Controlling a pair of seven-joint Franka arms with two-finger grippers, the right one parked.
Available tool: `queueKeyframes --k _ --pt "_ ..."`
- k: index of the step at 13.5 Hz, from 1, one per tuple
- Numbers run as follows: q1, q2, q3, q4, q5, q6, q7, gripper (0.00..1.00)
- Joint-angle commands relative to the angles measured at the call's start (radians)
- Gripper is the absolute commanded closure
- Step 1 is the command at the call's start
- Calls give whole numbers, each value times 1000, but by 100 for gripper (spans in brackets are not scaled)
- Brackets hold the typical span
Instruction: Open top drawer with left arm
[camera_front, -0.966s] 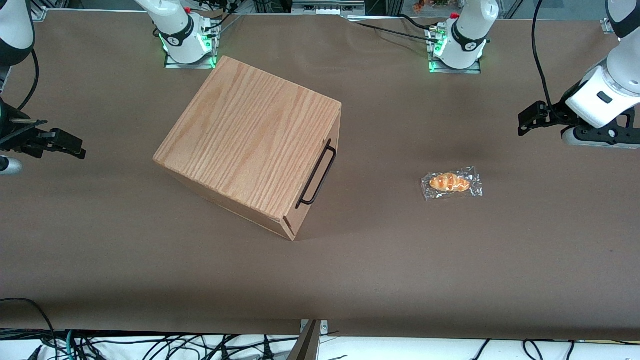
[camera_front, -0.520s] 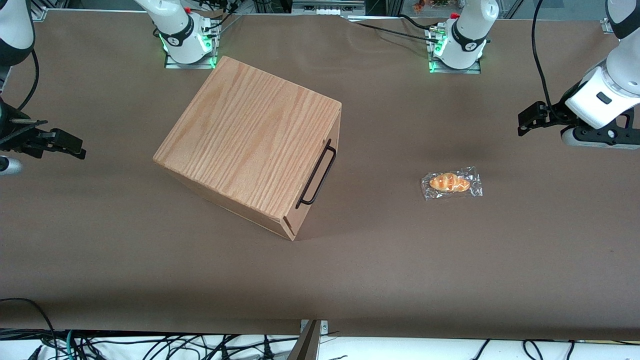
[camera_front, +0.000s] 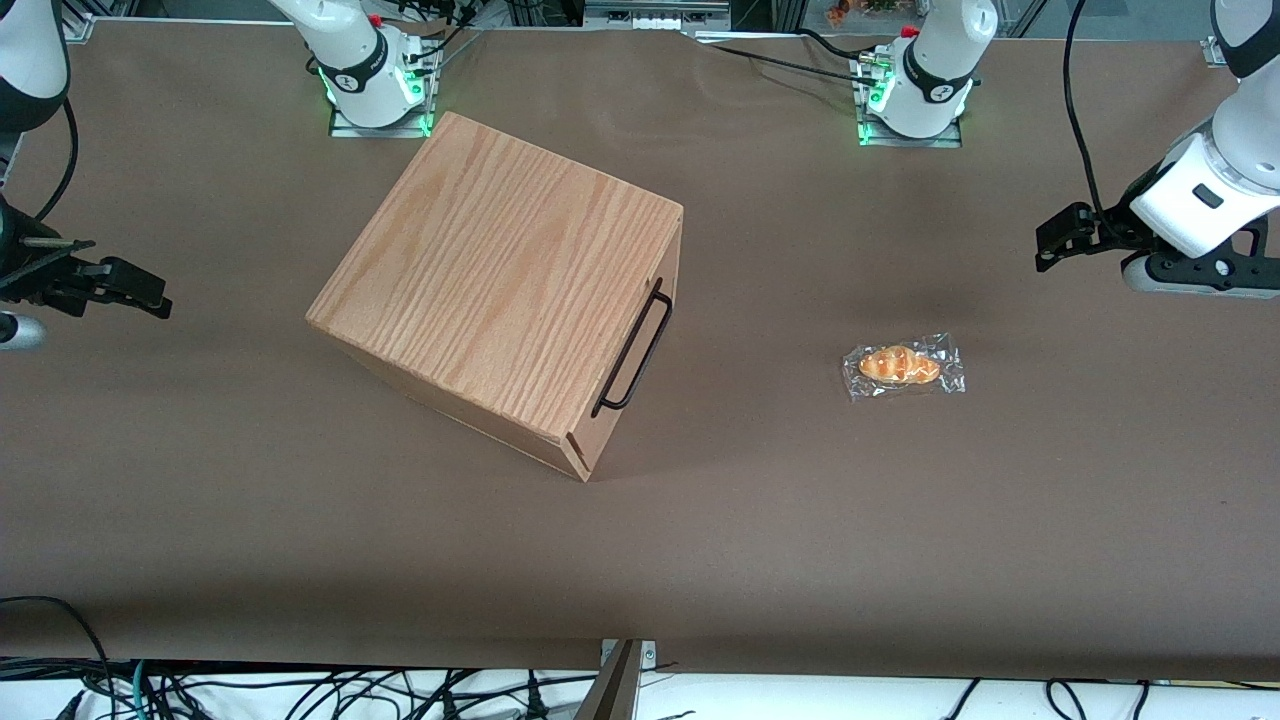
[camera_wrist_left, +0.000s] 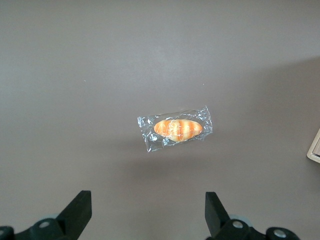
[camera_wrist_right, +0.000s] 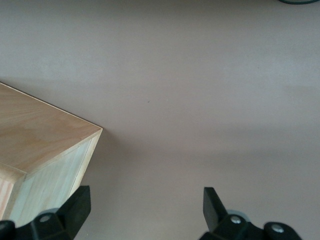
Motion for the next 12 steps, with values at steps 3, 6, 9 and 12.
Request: queueKeyframes --k 3,6,9,12 --pt "7 3 -7 13 13 -15 2 0" --pt "7 3 -7 13 13 -21 2 0" --pt "7 3 -7 13 13 -21 0 0" --pt "-3 12 -8 13 11 -26 2 0"
